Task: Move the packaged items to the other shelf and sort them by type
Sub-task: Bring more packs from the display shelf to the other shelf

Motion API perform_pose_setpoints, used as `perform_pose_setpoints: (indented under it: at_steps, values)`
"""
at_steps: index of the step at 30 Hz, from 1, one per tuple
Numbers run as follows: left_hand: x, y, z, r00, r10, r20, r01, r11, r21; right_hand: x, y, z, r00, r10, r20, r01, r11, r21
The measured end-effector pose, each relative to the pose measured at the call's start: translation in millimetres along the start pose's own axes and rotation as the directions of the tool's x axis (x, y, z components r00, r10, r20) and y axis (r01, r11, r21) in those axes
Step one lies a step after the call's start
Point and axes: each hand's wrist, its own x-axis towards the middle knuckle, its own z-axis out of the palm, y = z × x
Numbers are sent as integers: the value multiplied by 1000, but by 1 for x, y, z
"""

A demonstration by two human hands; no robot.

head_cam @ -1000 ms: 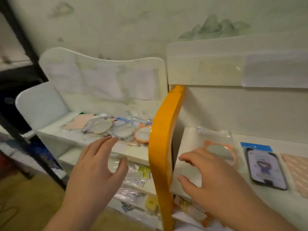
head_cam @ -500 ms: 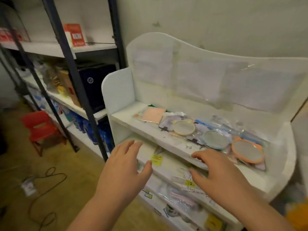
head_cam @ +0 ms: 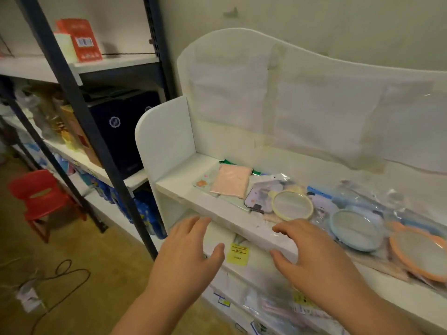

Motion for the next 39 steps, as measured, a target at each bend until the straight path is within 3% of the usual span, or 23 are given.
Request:
perform_pose_setpoints:
  at_steps: [9, 16, 21, 24, 31, 36, 39]
  values:
    - [146, -38, 7, 991, -93, 97, 81, 989, 121, 138, -1, 26, 999, -49, 1, 49, 996, 71]
    - [239, -78, 39, 969, -138, 203, 121, 988, 96, 172, -12, 64, 995, -41, 91, 37, 998, 50]
    - [266, -97, 51, 986, -50, 156, 46, 998, 31, 204, -22, 82, 998, 20, 60, -16, 997, -77]
    - [271, -111, 48, 980, 42, 193, -36, 999, -34, 220, -37, 94, 991, 30, 131, -4, 980, -200]
    - [293, -144, 25, 947, 175, 268, -144, 981, -129, 247, -51, 123, 962, 180, 203, -100, 931, -350]
    - [297, -156, 29, 910, 289, 297, -242, 952, -186, 253, -58, 139, 967, 201, 158, -107, 880, -464]
    - [300, -163, 31, 885, 339, 319, -287, 937, -201, 259, -63, 142, 945, 246, 218, -88, 829, -553]
